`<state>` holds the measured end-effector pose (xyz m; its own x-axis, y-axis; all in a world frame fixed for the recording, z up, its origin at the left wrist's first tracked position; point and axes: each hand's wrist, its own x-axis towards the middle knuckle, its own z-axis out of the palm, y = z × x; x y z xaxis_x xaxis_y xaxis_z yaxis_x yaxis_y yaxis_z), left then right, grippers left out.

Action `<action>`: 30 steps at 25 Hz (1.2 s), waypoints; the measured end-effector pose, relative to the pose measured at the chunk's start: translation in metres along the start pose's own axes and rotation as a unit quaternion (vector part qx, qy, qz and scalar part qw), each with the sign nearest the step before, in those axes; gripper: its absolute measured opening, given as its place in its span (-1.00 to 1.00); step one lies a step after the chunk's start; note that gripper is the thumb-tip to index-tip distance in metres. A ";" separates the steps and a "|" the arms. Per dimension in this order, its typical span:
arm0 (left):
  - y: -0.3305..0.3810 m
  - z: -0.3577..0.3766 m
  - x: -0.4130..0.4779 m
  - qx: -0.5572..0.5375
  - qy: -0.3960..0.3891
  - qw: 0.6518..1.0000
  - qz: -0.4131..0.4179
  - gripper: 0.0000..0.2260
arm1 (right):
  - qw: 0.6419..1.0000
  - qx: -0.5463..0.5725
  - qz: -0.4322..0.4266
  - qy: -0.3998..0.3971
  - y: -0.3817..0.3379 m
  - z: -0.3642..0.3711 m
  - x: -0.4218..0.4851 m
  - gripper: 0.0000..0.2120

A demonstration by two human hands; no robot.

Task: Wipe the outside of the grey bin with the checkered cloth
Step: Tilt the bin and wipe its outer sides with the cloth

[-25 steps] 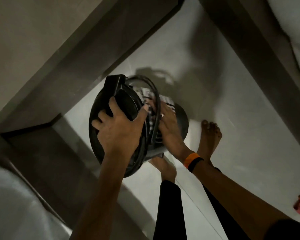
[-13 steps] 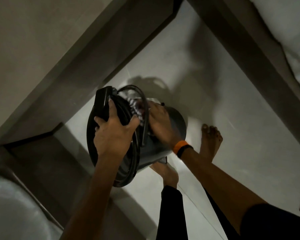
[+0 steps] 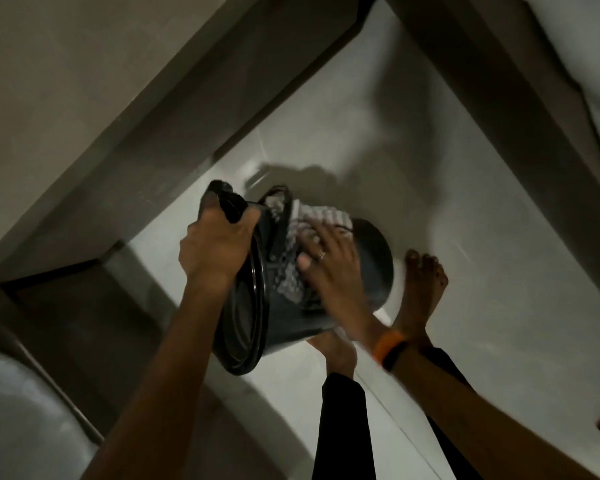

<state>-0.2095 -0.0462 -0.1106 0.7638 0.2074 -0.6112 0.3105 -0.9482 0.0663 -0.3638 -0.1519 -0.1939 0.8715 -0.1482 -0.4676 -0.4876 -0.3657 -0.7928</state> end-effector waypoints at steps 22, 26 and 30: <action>-0.110 0.074 -0.042 -0.011 -0.060 0.994 0.093 -0.49 | 0.937 -0.302 -0.122 -0.124 0.030 0.014 -0.027 -0.47; -0.094 0.072 -0.044 0.022 -0.011 0.994 0.111 -0.52 | 0.946 -0.320 0.036 -0.022 0.078 -0.038 -0.046 -0.48; -0.101 0.074 -0.032 -0.171 0.026 0.983 0.062 -0.46 | 0.950 -0.207 0.221 0.078 0.088 -0.058 0.010 -0.46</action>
<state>-0.3072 0.0254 -0.1562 0.8336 0.1153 -0.5402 0.3780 -0.8322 0.4057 -0.3949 -0.2392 -0.2459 0.5999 -0.4944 -0.6291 -0.7729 -0.5615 -0.2957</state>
